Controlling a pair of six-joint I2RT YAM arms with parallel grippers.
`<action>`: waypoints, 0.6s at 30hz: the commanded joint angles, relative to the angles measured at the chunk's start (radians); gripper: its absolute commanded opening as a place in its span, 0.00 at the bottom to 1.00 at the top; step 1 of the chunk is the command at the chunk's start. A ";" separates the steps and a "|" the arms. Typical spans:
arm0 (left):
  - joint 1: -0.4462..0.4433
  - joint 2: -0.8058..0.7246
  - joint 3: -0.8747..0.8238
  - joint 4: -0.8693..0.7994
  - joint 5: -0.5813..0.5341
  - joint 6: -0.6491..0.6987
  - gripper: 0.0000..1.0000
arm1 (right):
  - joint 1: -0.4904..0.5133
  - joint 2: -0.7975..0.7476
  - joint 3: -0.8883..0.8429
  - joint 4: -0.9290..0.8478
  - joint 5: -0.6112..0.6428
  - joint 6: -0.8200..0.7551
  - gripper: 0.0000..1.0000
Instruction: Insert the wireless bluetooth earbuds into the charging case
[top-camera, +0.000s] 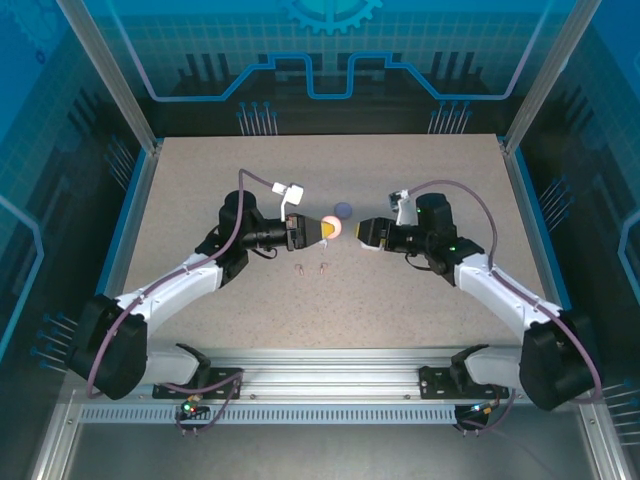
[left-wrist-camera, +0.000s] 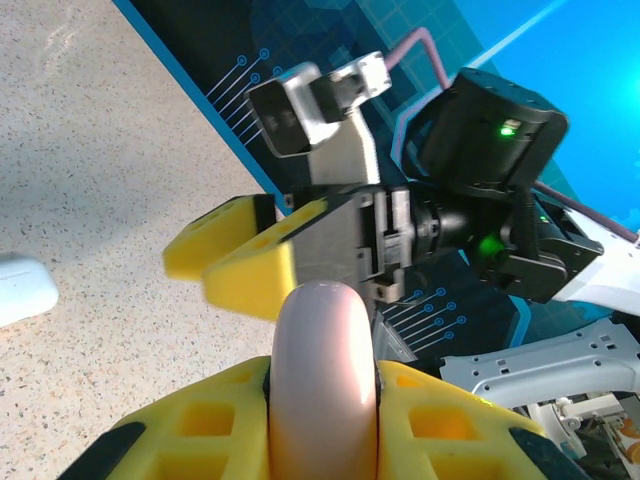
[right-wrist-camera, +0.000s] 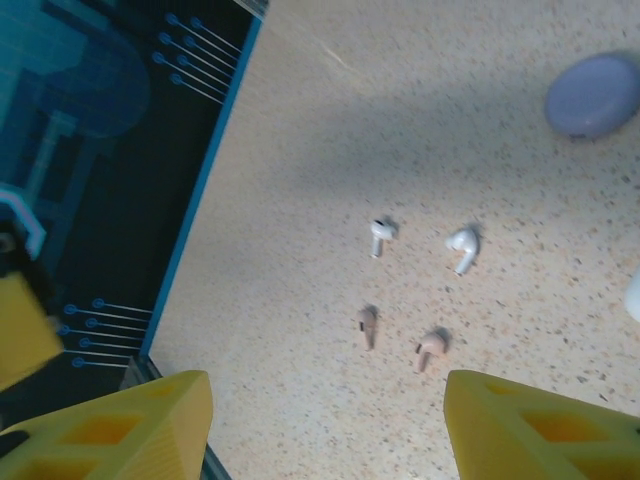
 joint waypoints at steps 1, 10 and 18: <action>-0.001 -0.005 0.015 0.020 -0.001 0.026 0.00 | 0.014 -0.074 0.054 -0.016 -0.007 0.039 0.64; -0.005 -0.007 0.011 -0.027 -0.082 0.083 0.00 | 0.080 -0.077 0.158 -0.161 0.282 0.420 0.75; -0.048 -0.060 -0.003 -0.080 -0.281 0.214 0.00 | 0.238 0.033 0.273 -0.184 0.443 0.696 0.85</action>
